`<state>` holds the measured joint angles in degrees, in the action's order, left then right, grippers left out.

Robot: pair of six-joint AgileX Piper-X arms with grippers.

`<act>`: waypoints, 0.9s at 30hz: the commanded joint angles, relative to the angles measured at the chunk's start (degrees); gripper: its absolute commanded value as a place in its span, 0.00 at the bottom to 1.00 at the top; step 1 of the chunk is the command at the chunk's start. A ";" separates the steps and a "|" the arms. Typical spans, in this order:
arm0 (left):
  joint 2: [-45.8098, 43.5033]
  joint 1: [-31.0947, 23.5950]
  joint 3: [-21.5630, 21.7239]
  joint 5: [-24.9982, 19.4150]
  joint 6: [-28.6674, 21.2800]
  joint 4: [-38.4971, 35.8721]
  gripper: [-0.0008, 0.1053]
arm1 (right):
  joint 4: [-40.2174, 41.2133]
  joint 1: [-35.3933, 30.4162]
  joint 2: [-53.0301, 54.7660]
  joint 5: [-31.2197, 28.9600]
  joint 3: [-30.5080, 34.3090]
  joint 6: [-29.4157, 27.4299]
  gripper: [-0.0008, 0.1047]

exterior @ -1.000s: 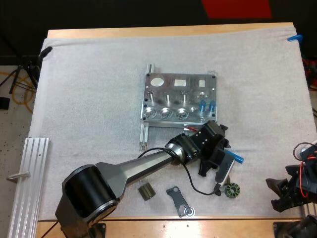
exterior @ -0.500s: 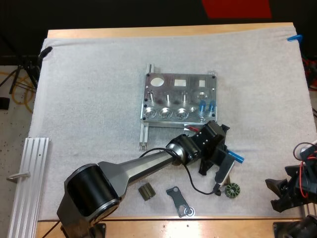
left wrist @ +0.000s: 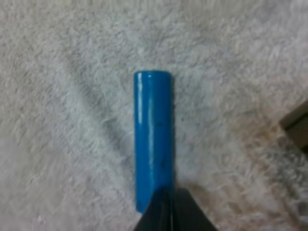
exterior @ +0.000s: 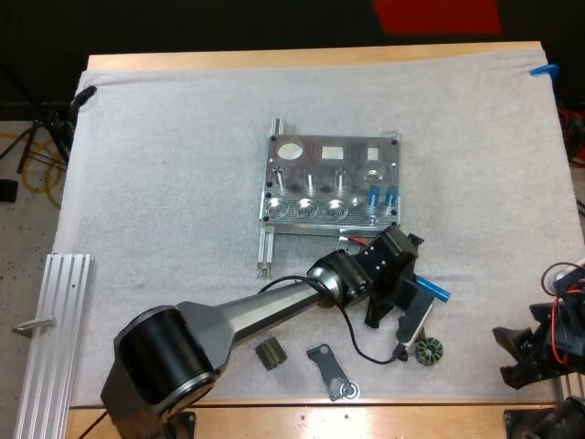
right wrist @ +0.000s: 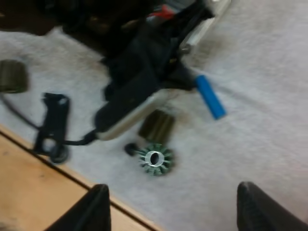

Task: Load cells from right to left

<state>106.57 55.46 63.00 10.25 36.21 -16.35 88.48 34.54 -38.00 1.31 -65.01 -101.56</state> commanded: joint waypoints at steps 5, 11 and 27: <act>-4.62 0.17 0.37 -2.84 6.50 -1.30 0.05 | 2.38 -0.23 -1.52 -3.02 4.18 -1.98 0.54; -7.80 0.17 0.37 -3.91 8.96 -6.05 0.43 | 1.30 -0.23 -4.62 -3.02 5.33 -4.34 0.54; -17.56 0.17 0.37 -8.11 12.87 -17.81 0.61 | -9.51 -0.37 -13.67 -9.88 7.70 -6.37 0.54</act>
<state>89.73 55.44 63.00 2.85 48.31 -33.64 79.85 34.54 -51.54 -7.85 -57.32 -107.38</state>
